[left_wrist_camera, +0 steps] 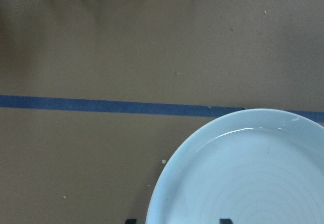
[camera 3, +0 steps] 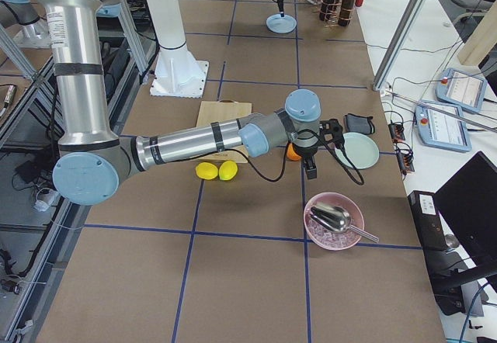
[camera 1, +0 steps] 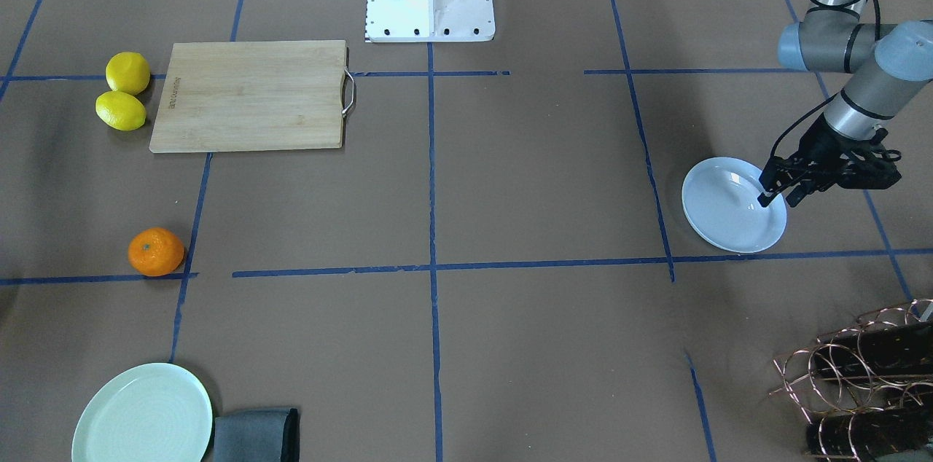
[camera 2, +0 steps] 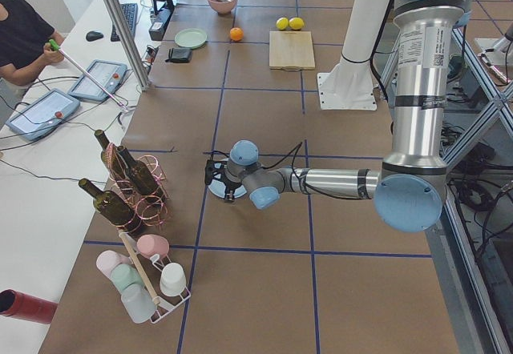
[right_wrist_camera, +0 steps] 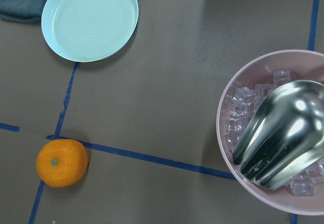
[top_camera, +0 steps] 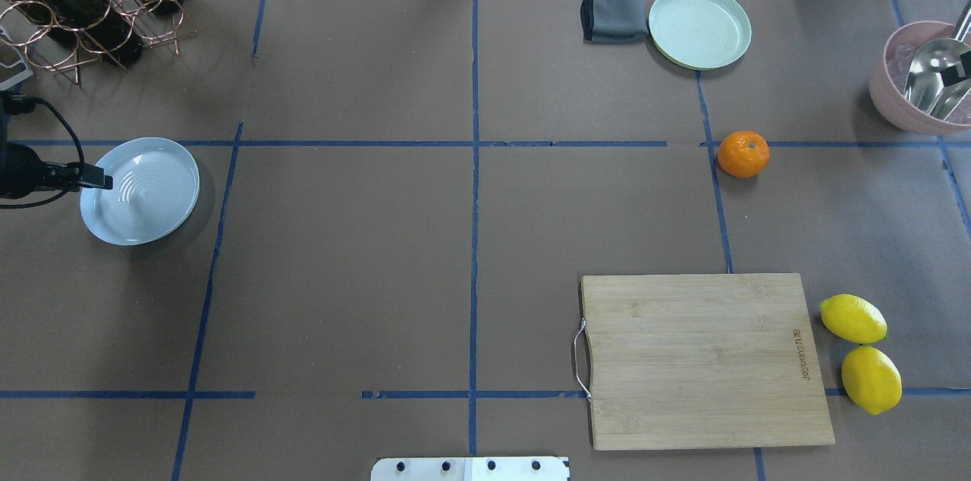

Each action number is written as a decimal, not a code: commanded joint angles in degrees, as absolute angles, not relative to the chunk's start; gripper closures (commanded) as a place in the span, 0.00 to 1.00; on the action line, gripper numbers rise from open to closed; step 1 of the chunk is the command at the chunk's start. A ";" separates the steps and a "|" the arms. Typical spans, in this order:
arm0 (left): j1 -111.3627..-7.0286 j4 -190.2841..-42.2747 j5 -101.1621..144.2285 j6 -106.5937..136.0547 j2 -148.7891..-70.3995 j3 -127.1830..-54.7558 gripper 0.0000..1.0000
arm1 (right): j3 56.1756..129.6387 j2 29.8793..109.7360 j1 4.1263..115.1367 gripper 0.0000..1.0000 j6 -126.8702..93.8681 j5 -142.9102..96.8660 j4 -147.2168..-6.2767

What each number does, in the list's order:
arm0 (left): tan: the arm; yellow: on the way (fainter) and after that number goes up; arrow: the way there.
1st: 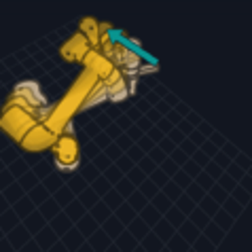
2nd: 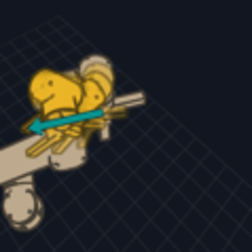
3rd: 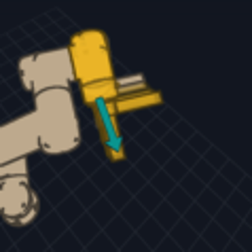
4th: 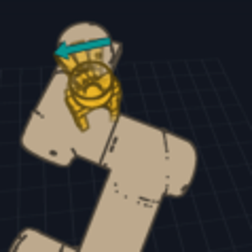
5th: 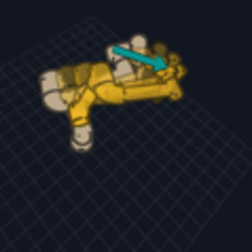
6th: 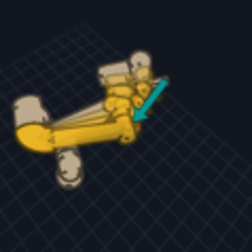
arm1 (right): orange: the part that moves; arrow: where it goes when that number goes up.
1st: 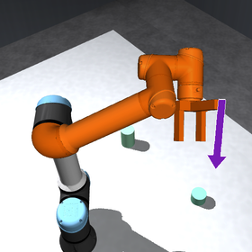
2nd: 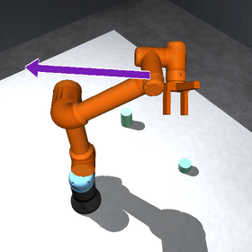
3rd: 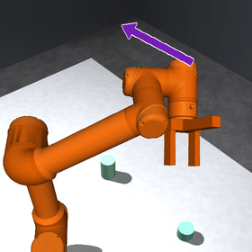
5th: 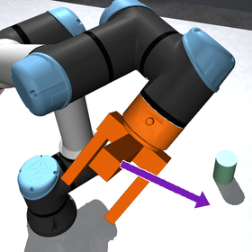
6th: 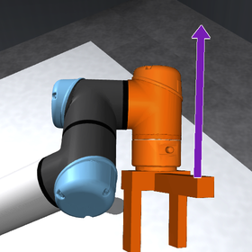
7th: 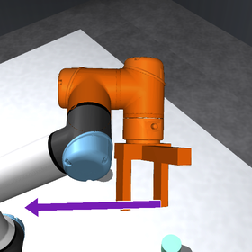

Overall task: Pick orange to plate
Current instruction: 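Close the left gripper on the white plate's rim, then lift the white plate and carry it toward the table center, then release the plate with the left gripper while the right arm reaches toward the orange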

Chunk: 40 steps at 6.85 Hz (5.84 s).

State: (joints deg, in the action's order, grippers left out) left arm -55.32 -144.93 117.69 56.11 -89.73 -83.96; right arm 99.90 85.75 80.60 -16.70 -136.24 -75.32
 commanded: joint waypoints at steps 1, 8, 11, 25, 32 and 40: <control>-54.85 -144.93 117.69 56.16 -89.74 -84.02 0.37 | 100.11 85.78 80.60 0.00 -16.70 -136.58 -75.32; -54.41 -145.02 117.60 55.81 -89.65 -83.06 0.49 | 101.42 85.87 80.68 0.00 -16.79 -136.85 -75.76; -54.32 -145.02 117.60 55.81 -89.65 -82.79 0.58 | 101.51 85.96 80.68 0.00 -16.79 -136.85 -75.76; -49.19 -121.03 120.38 83.52 -117.39 -93.43 1.00 | 101.60 82.54 73.14 0.00 -35.74 -134.92 -75.41; -32.79 -122.17 101.42 92.81 -125.94 -82.79 1.00 | 101.69 81.21 70.05 0.00 -40.25 -134.82 -75.32; -41.89 -117.38 108.15 82.04 -125.16 -88.03 0.00 | 100.12 80.95 64.01 0.00 -40.25 -127.65 -75.32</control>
